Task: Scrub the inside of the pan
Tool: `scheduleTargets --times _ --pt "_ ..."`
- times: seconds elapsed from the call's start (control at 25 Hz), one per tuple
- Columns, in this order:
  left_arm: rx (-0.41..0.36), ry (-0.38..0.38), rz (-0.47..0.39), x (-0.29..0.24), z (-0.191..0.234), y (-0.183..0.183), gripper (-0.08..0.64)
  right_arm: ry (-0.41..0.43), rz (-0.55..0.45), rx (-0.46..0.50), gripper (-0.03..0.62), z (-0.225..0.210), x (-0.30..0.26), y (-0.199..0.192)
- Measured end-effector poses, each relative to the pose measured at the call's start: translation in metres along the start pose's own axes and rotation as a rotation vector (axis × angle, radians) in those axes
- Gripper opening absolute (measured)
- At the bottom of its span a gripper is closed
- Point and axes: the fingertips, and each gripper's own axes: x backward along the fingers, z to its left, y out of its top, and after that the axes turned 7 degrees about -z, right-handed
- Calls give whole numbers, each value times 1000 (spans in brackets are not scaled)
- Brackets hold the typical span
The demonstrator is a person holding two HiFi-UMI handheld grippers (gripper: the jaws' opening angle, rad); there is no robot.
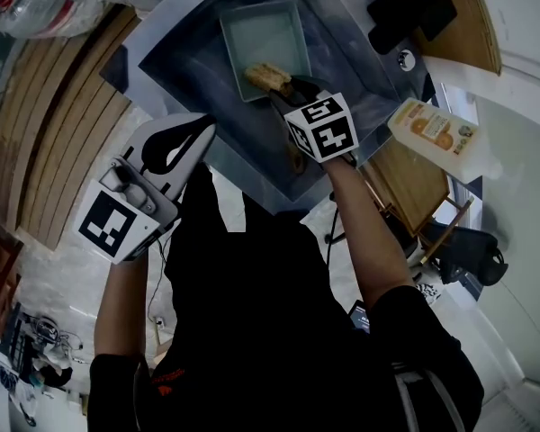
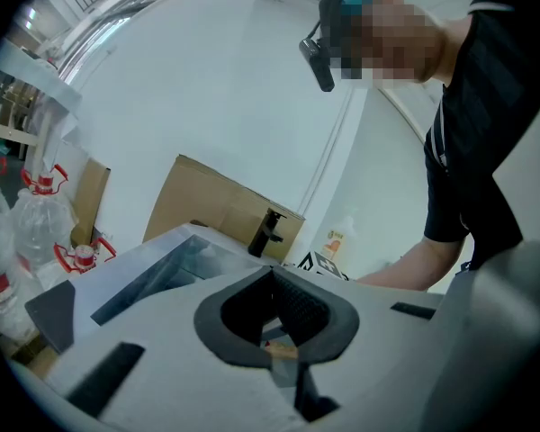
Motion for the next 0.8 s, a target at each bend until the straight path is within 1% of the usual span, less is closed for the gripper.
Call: scheduleTargets --times 0.44,0.8 --pt "-11 -47 21 -38 -11 2 18 -46 18 -36 173 -39 13 -17" --pt "-28 -55 32 -46 -18 8 18 -99 38 -58 173 -64 22 -24"
